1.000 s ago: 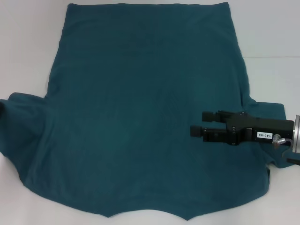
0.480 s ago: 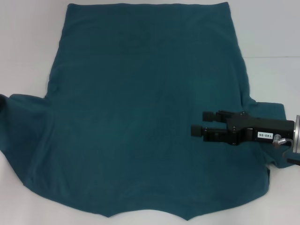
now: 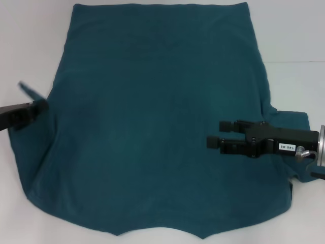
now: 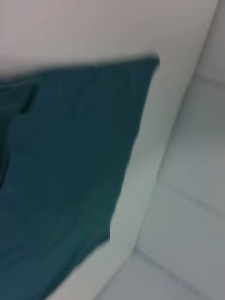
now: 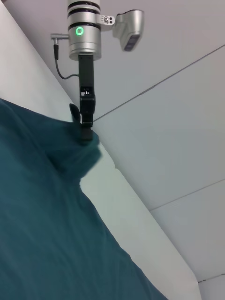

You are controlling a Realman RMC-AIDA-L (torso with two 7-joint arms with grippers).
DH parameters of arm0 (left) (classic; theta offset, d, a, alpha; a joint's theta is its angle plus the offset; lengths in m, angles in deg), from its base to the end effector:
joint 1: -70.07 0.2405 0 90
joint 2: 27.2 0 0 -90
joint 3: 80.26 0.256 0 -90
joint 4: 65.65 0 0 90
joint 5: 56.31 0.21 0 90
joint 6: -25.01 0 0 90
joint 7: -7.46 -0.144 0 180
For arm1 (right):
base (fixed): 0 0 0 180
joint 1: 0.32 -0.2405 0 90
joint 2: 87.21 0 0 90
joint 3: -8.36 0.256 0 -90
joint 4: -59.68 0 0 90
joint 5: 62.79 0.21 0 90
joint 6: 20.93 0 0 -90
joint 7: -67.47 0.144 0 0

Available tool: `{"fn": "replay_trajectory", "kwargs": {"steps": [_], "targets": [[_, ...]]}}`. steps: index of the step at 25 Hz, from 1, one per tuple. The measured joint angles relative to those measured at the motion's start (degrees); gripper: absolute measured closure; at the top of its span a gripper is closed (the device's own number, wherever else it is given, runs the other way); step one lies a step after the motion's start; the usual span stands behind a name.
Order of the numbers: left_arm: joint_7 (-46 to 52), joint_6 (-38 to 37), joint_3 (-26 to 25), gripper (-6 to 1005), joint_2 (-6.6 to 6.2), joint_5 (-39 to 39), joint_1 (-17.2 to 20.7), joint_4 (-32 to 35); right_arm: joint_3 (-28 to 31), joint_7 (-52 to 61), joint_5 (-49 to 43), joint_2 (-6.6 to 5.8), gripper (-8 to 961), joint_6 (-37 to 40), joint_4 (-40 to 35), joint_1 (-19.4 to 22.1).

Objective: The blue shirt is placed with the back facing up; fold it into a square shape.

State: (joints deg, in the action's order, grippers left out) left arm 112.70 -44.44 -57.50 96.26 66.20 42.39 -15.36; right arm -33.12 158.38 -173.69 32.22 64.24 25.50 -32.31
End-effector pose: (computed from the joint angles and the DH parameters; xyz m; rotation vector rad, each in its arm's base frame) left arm -0.3248 0.3561 0.0587 -2.0015 -1.2055 -0.6326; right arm 0.2527 0.3406 -0.0132 -2.6514 0.9446 0.7955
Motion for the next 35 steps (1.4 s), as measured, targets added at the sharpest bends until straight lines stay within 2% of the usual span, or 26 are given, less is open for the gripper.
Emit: {"fn": "replay_trajectory", "kwargs": {"steps": [4,15,26,28,35], "targets": [[0.15,-2.97,0.8,993,0.51,-0.35,-1.68,-0.26,0.0,-0.03,0.03,0.0,57,0.0,0.0,0.0],[0.13,-2.71,4.21,992,0.47,-3.38,-3.15,-6.06,0.0,-0.13,0.08,0.0,57,-0.01,0.07,0.31],[-0.18,-5.21,4.45,803,0.53,-4.59,-2.49,-8.24,0.0,-0.13,0.08,0.0,57,-0.09,0.09,0.35],[-0.12,-6.35,4.26,595,0.5,-4.6,-2.33,-8.26,0.03,-0.13,0.08,0.0,57,-0.09,0.09,0.35],[-1.55,-8.81,3.36,311,0.18,-8.05,-0.7,-7.79,0.64,0.28,0.07,0.0,57,-0.09,0.09,0.36]]}}
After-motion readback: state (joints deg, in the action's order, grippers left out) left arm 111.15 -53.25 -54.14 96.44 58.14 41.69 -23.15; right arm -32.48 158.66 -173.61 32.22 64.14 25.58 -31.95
